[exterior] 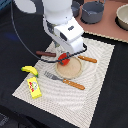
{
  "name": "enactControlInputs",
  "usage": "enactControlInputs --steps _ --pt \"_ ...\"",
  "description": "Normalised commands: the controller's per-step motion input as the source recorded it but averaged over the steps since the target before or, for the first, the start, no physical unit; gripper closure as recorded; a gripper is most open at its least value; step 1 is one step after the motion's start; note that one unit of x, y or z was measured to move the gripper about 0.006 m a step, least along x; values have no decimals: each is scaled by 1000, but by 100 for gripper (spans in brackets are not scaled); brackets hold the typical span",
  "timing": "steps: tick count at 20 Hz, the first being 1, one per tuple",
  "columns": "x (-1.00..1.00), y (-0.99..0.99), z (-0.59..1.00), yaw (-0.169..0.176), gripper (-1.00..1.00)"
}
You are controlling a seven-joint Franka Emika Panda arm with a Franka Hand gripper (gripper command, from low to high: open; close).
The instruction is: Interact with the objects in diverse but meaningful ways.
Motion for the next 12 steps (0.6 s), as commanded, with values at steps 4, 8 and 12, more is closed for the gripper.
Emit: enactControlInputs --steps 4,8,12 --pt "281 -124 -22 -8 -100" --pt "189 -13 -87 0 -100" --pt "303 0 -24 0 -100"
